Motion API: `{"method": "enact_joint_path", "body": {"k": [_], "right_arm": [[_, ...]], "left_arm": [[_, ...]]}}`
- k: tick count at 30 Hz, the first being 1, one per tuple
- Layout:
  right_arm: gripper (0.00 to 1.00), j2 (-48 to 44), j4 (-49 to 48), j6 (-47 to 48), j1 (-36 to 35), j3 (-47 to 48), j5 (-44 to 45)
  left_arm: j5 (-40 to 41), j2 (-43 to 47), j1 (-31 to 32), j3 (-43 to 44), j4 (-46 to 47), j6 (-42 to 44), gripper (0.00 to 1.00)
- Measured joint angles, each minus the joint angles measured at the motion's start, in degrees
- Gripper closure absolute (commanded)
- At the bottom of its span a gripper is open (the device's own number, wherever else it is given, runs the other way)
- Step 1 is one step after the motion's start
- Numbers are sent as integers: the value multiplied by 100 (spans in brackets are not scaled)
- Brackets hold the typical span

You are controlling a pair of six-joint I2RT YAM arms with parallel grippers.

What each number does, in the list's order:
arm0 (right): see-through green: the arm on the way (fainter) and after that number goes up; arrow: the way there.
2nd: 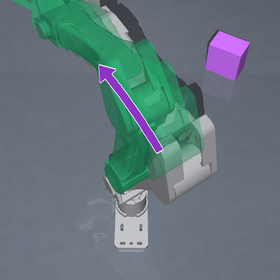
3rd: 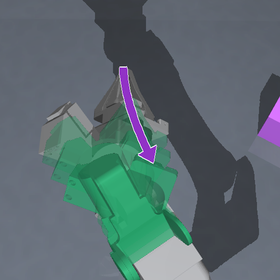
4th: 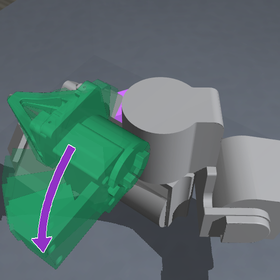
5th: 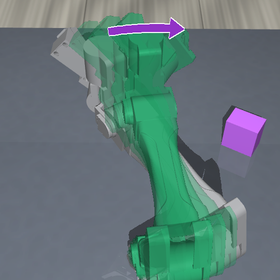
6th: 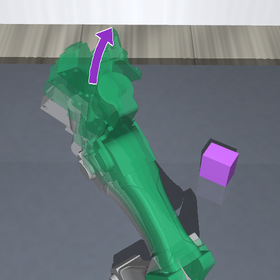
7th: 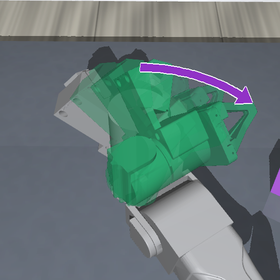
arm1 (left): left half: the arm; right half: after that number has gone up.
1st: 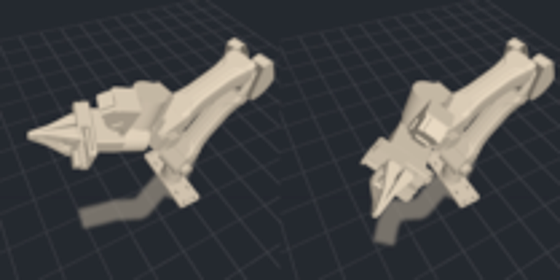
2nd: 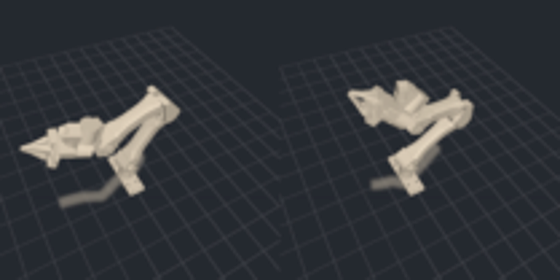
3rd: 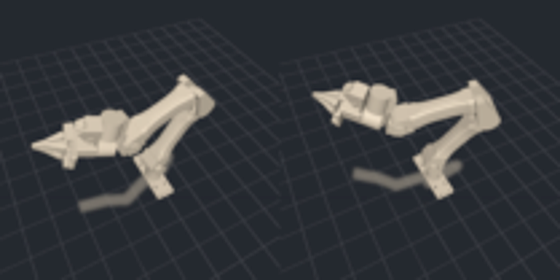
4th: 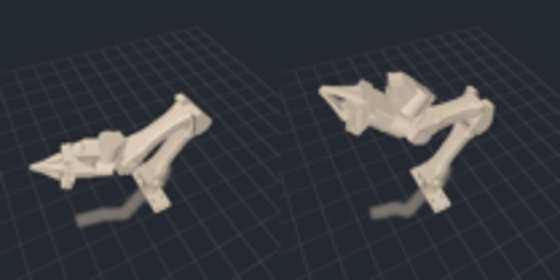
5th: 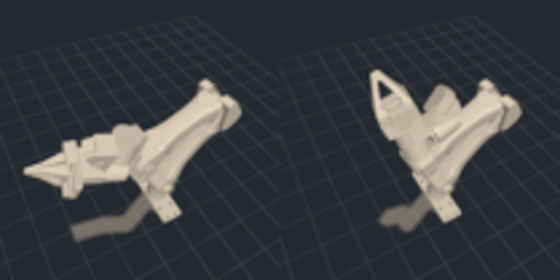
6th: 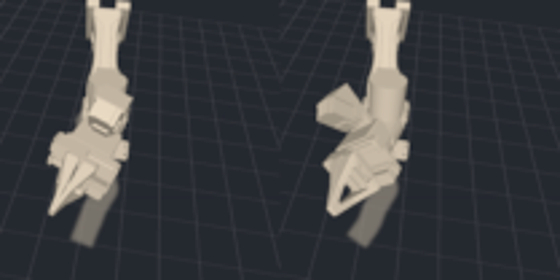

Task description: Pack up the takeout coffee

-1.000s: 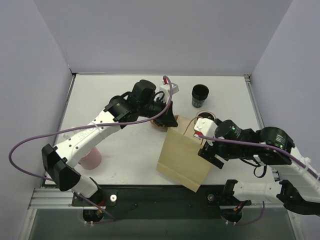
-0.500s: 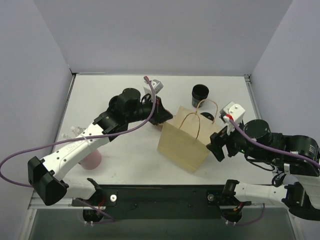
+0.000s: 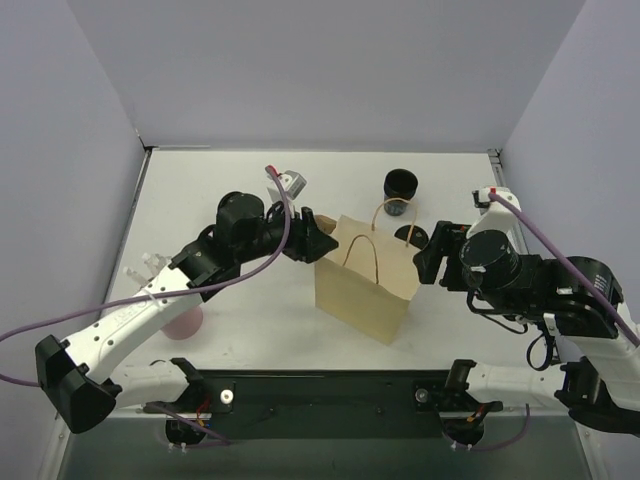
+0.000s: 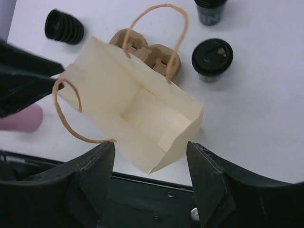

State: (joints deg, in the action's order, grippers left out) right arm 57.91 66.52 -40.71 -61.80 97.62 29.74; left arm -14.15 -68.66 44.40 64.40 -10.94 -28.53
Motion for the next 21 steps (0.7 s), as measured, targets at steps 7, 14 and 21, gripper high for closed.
{"method": "enact_joint_path", "body": {"k": [7,14,21], "right_arm": [[39,-175,817,-2481,76,-439,398],[43,372,883,-3534,278,-527,485],[49,573,868,-3685,695,-1261,474]], "left_arm": [[468,306,-197,146,-555,-9,33],[992,-83,-490,883,-1300,74,32],[1235,-625,-804,1475,-1779,103,31]]}}
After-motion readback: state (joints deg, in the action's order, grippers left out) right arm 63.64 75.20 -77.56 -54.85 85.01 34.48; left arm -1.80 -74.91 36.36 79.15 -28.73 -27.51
